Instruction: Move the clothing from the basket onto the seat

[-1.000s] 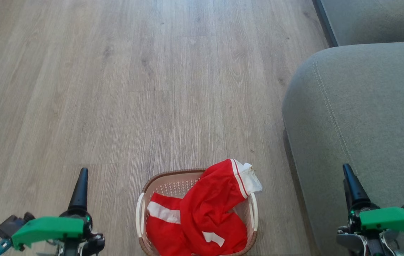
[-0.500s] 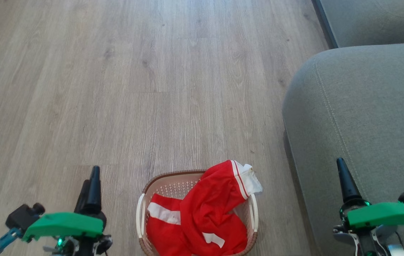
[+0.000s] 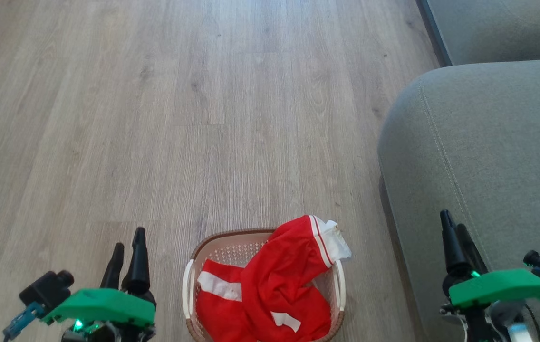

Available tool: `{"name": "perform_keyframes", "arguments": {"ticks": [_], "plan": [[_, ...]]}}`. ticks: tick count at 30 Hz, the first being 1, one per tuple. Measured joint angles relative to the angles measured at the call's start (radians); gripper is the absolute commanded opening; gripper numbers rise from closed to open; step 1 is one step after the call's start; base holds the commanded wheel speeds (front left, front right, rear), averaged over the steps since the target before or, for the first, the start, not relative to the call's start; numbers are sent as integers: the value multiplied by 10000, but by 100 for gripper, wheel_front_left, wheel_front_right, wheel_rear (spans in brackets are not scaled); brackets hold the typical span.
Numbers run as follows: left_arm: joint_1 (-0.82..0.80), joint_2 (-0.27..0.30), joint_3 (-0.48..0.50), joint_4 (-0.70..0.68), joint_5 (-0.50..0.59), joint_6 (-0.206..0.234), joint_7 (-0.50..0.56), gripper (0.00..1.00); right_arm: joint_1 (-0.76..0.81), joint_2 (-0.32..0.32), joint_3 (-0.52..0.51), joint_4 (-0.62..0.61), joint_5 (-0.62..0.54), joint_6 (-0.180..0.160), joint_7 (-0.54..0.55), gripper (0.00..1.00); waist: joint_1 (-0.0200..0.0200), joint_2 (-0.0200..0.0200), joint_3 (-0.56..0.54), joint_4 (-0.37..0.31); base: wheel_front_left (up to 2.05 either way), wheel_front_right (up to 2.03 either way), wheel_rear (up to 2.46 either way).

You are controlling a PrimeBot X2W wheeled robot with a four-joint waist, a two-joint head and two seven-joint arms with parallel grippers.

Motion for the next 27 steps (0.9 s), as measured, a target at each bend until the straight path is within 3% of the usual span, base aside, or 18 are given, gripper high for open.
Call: {"name": "perform_keyframes", "arguments": {"ticks": [27], "plan": [[236, 186, -642, -203, 3411, 617, -771, 100, 182, -4, 332, -180, -3275, 0, -752, 100, 0, 0, -59, 24, 0, 0, 0]]}}
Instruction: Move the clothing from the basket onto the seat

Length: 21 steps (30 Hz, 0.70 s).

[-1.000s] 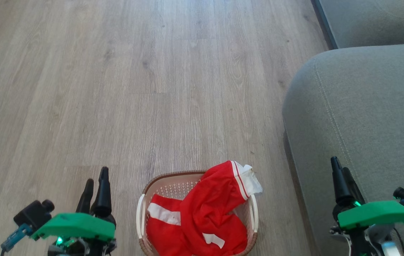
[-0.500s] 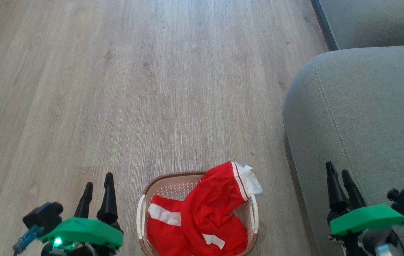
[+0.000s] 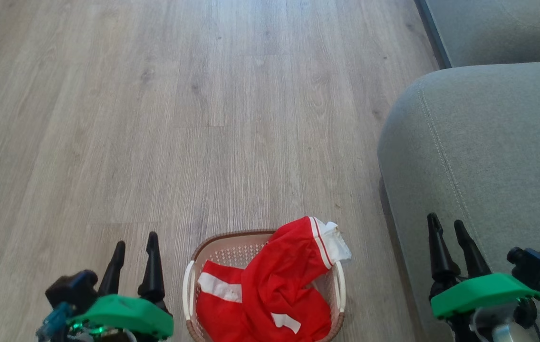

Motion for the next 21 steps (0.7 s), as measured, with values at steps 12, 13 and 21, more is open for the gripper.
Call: {"name": "perform_keyframes", "arguments": {"ticks": [12, 13, 21], "plan": [[212, 17, -267, -15, 1557, 259, -353, 100, 2, -6, 153, -94, -1509, 0, -374, 100, 0, 0, -40, 26, 0, 0, 0], [212, 17, -267, -15, 1557, 259, -353, 100, 2, -6, 153, -94, -1509, 0, -374, 100, 0, 0, -40, 26, 0, 0, 0], [359, 21, -311, -23, 2483, 357, -616, 100, 5, -10, 336, -182, -2416, 0, -610, 100, 0, 0, -58, 20, 0, 0, 0]]}}
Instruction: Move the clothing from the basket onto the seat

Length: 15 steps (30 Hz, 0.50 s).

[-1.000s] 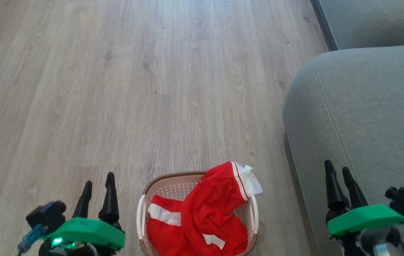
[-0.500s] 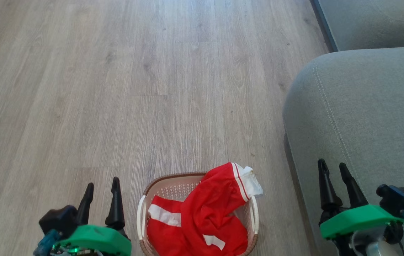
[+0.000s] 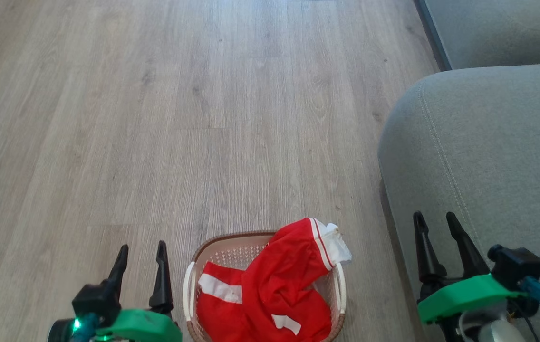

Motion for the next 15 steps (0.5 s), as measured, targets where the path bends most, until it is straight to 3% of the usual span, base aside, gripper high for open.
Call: {"name": "perform_keyframes", "arguments": {"ticks": [15], "plan": [[150, -2, -46, -42, 1636, 190, -426, 100, 190, -4, 132, -153, -1682, 0, -445, 100, 0, 0, -19, 6, 0, 0, 0]]}}
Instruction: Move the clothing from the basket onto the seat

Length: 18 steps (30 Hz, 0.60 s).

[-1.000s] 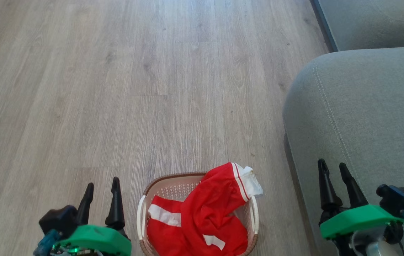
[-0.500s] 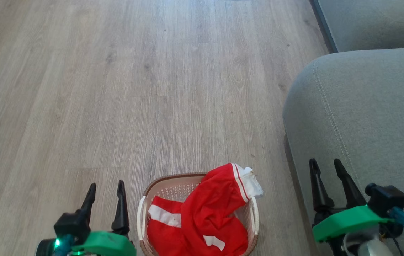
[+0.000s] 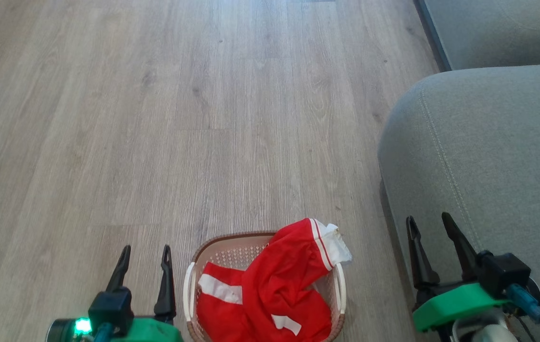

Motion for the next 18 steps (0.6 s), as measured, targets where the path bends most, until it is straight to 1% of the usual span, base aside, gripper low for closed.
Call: {"name": "perform_keyframes", "arguments": {"ticks": [18], "plan": [[76, -2, 56, 19, 61, -31, 0, 100, -2, 0, 4, -25, -128, 0, -38, 100, 0, 0, 47, 0, 0, 0, 0]]}}
